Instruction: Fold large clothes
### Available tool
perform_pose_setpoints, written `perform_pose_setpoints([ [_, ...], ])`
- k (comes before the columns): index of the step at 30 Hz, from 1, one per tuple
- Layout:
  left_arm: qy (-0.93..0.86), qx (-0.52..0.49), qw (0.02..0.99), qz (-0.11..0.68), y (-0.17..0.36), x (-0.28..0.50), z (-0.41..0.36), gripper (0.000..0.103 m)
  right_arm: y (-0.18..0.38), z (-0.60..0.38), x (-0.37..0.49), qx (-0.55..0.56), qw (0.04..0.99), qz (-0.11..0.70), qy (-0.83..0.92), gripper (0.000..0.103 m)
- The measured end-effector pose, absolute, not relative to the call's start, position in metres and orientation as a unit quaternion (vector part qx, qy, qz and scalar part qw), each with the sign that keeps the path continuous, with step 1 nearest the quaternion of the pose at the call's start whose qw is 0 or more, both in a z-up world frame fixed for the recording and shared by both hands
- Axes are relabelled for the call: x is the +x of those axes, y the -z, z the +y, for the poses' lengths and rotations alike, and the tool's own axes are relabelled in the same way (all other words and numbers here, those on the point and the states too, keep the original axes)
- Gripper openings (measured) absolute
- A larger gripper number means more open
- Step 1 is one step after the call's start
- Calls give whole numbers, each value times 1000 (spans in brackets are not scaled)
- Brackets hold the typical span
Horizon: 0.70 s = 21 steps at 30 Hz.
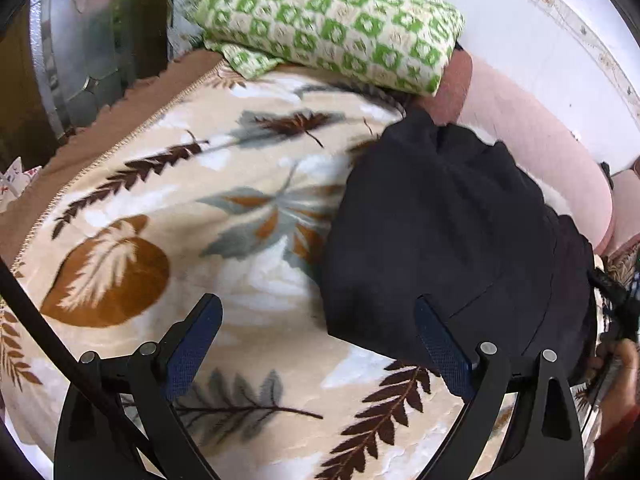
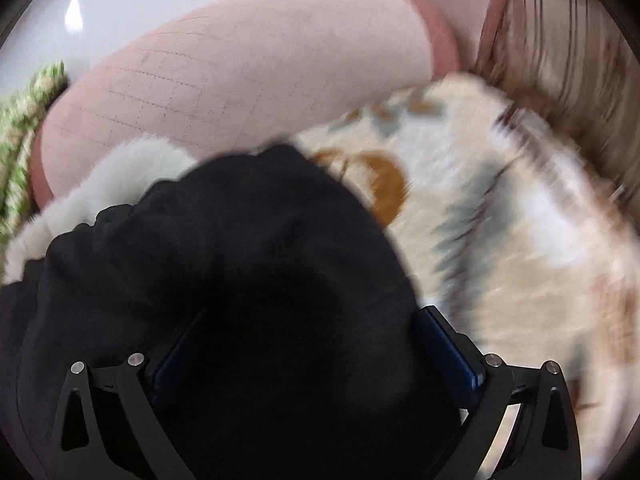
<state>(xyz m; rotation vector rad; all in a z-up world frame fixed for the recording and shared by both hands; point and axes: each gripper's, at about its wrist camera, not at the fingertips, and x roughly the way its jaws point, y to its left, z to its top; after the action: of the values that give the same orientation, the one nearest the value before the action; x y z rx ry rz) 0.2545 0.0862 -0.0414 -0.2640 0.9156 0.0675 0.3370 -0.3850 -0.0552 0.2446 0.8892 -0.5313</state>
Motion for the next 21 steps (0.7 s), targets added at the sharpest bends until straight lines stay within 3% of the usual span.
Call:
perform_pose_setpoints([
  [5,-36,-127,896,424,32,249,90,96,-20,-291,327,22,916,365,166,100],
  [7,-35,-128,895,425,32,249,91,96,-30,-248,334,34,922,378,82,93],
  [8,-33,-130,894,428,32,249,92,96,-30,-230,338,40,921,384,54,78],
  [9,-31,-134,892,430,33,250,94,96,-27,-212,344,45,918,393,26,57],
  [11,-32,-140,889,434,35,251,99,96,-13,-175,362,49,907,417,-19,38],
  [12,-34,-143,888,437,37,252,101,96,-3,-157,374,41,903,426,-26,33],
  [21,-41,-162,873,458,47,267,117,96,66,-120,475,12,882,468,60,36],
])
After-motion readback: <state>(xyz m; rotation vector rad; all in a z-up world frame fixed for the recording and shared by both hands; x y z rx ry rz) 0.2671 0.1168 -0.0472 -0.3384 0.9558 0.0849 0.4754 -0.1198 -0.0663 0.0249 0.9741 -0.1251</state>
